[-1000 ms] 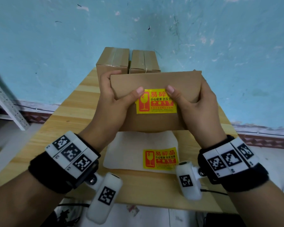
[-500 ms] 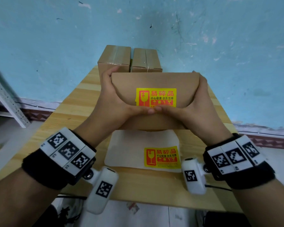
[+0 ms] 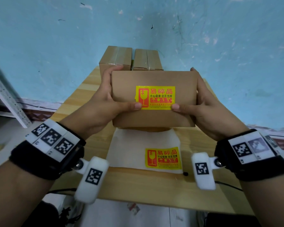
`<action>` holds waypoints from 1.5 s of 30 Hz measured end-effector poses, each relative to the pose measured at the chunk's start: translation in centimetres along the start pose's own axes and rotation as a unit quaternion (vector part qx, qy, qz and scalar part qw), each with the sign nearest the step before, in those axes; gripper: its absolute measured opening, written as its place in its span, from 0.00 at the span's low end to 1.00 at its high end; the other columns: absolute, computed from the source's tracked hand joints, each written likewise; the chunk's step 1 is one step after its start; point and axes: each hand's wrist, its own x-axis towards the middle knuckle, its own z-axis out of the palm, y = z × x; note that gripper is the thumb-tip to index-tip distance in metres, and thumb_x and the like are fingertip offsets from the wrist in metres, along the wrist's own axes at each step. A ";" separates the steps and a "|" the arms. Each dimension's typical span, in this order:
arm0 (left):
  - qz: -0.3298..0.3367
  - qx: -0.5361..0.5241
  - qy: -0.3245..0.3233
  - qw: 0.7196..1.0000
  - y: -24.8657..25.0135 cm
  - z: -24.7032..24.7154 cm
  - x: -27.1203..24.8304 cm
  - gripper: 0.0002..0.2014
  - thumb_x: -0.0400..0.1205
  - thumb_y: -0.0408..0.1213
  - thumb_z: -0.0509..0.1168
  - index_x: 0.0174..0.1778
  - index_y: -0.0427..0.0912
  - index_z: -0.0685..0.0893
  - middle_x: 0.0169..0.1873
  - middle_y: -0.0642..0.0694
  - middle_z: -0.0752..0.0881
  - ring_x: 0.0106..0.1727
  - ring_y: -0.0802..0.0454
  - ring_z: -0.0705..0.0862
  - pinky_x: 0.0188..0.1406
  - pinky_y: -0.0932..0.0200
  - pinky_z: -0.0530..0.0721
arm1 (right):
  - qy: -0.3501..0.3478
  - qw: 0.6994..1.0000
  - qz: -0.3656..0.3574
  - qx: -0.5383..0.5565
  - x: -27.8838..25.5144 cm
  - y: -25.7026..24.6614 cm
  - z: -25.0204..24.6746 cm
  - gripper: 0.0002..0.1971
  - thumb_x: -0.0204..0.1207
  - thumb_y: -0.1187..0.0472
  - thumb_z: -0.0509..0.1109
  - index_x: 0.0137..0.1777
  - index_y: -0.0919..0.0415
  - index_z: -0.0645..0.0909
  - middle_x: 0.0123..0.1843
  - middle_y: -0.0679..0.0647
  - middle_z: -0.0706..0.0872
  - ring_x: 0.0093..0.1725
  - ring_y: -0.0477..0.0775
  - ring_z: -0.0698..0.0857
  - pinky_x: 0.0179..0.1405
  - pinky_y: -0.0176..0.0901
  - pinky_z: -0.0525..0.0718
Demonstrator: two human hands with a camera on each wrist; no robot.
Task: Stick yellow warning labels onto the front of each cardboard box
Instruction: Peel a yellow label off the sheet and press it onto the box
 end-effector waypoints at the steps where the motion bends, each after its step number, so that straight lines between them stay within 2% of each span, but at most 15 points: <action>1: -0.002 -0.008 -0.009 1.000 0.0 -0.1 0.0 0.51 0.62 0.24 0.78 0.78 0.56 0.63 0.66 0.52 0.78 0.60 0.56 0.86 0.50 0.60 0.88 | -0.005 1.000 0.000 0.003 0.0 0.1 -0.1 0.53 0.73 0.79 0.70 0.87 0.41 0.46 0.65 0.39 0.86 0.67 0.45 0.86 0.59 0.39 0.87; 5: -0.015 -0.026 -0.031 0.999 -0.4 -0.6 0.0 0.51 0.63 0.21 0.78 0.79 0.54 0.63 0.69 0.48 0.78 0.62 0.54 0.85 0.52 0.59 0.87 | -0.014 1.000 0.002 0.001 0.1 0.6 -0.3 0.53 0.72 0.79 0.70 0.87 0.41 0.47 0.70 0.44 0.84 0.68 0.46 0.85 0.61 0.40 0.87; 7: -0.026 -0.032 -0.031 0.999 -0.6 -0.7 0.1 0.50 0.63 0.18 0.79 0.77 0.53 0.64 0.69 0.46 0.78 0.62 0.51 0.85 0.51 0.58 0.88 | -0.017 1.000 0.002 0.004 0.3 0.8 -0.3 0.54 0.73 0.79 0.70 0.87 0.41 0.46 0.71 0.43 0.82 0.68 0.46 0.85 0.61 0.40 0.86; 9: -0.028 -0.041 -0.019 0.999 -0.6 -0.9 0.2 0.46 0.63 0.19 0.74 0.75 0.51 0.66 0.65 0.46 0.80 0.57 0.52 0.86 0.48 0.59 0.88 | -0.018 1.000 0.002 0.002 0.4 1.1 -0.4 0.54 0.71 0.78 0.72 0.87 0.41 0.47 0.70 0.43 0.82 0.68 0.46 0.85 0.62 0.41 0.86; 11: -0.027 -0.048 -0.009 0.998 -0.6 -0.9 0.3 0.44 0.62 0.20 0.73 0.74 0.50 0.68 0.62 0.47 0.81 0.53 0.55 0.86 0.45 0.60 0.87 | -0.020 1.000 0.002 -0.011 0.4 1.3 -0.4 0.55 0.68 0.73 0.75 0.86 0.39 0.49 0.69 0.43 0.83 0.68 0.46 0.85 0.64 0.43 0.85; 12: -0.026 -0.048 -0.004 0.998 -0.6 -0.9 0.3 0.43 0.63 0.21 0.74 0.73 0.51 0.70 0.62 0.47 0.81 0.53 0.55 0.86 0.45 0.60 0.87 | -0.020 1.000 0.002 -0.017 0.3 1.4 -0.3 0.55 0.67 0.71 0.76 0.86 0.39 0.48 0.69 0.43 0.84 0.69 0.47 0.85 0.66 0.45 0.85; 15: -0.017 -0.033 0.018 0.999 -0.6 -0.8 0.3 0.39 0.65 0.26 0.75 0.72 0.51 0.72 0.62 0.46 0.81 0.56 0.53 0.85 0.48 0.58 0.87 | -0.011 1.000 0.003 -0.027 0.3 1.8 -0.2 0.54 0.71 0.75 0.75 0.86 0.39 0.48 0.71 0.45 0.82 0.69 0.48 0.85 0.69 0.50 0.84; 19: -0.009 -0.007 0.030 0.999 -0.8 -0.8 0.3 0.37 0.66 0.27 0.73 0.71 0.53 0.73 0.59 0.49 0.82 0.53 0.55 0.84 0.50 0.55 0.87 | -0.006 0.999 0.004 -0.041 0.4 1.9 -0.1 0.55 0.71 0.73 0.77 0.86 0.38 0.48 0.74 0.49 0.81 0.70 0.51 0.85 0.70 0.56 0.83; 23: -0.005 0.006 0.035 0.999 -0.8 -0.7 0.3 0.36 0.66 0.28 0.71 0.71 0.54 0.73 0.58 0.50 0.82 0.52 0.55 0.83 0.47 0.55 0.87 | 0.000 0.999 0.001 -0.046 0.4 1.9 0.0 0.54 0.72 0.74 0.77 0.86 0.39 0.48 0.74 0.50 0.81 0.69 0.50 0.85 0.69 0.54 0.84; 28: -0.001 0.003 0.035 0.999 -0.8 -0.8 0.2 0.36 0.67 0.27 0.71 0.72 0.53 0.72 0.61 0.46 0.81 0.53 0.53 0.83 0.50 0.52 0.86 | 0.000 0.999 -0.003 -0.054 0.4 2.0 -0.1 0.53 0.72 0.73 0.77 0.86 0.38 0.49 0.74 0.51 0.81 0.69 0.51 0.85 0.68 0.54 0.85; 32: 0.001 0.004 0.034 0.999 -0.9 -0.8 0.3 0.38 0.66 0.27 0.73 0.73 0.52 0.72 0.62 0.47 0.80 0.54 0.55 0.84 0.49 0.55 0.87 | 0.000 0.998 -0.003 -0.064 0.4 2.0 -0.1 0.54 0.72 0.71 0.78 0.85 0.36 0.49 0.75 0.50 0.80 0.69 0.51 0.85 0.67 0.54 0.85; 36: 0.005 0.012 0.042 0.999 -1.0 -0.7 0.3 0.39 0.66 0.28 0.73 0.74 0.51 0.71 0.59 0.50 0.80 0.53 0.54 0.83 0.46 0.58 0.87 | 0.006 0.998 -0.004 -0.069 0.4 2.2 -0.1 0.54 0.71 0.71 0.79 0.85 0.37 0.49 0.75 0.50 0.79 0.69 0.50 0.85 0.67 0.54 0.85; 42: 0.010 0.018 0.040 0.999 -1.0 -0.6 0.3 0.38 0.66 0.30 0.72 0.74 0.51 0.71 0.59 0.49 0.80 0.53 0.53 0.83 0.43 0.59 0.86 | 0.006 0.997 -0.002 -0.071 0.4 2.2 -0.1 0.56 0.68 0.66 0.82 0.85 0.36 0.49 0.76 0.50 0.79 0.70 0.51 0.84 0.69 0.56 0.84; 45: 0.011 0.018 0.036 0.999 -1.1 -0.6 0.3 0.37 0.66 0.30 0.73 0.72 0.52 0.71 0.59 0.49 0.80 0.53 0.53 0.83 0.42 0.60 0.86 | 0.006 0.997 -0.005 -0.075 0.4 2.2 -0.1 0.54 0.71 0.70 0.79 0.85 0.37 0.48 0.76 0.51 0.79 0.70 0.51 0.84 0.67 0.54 0.85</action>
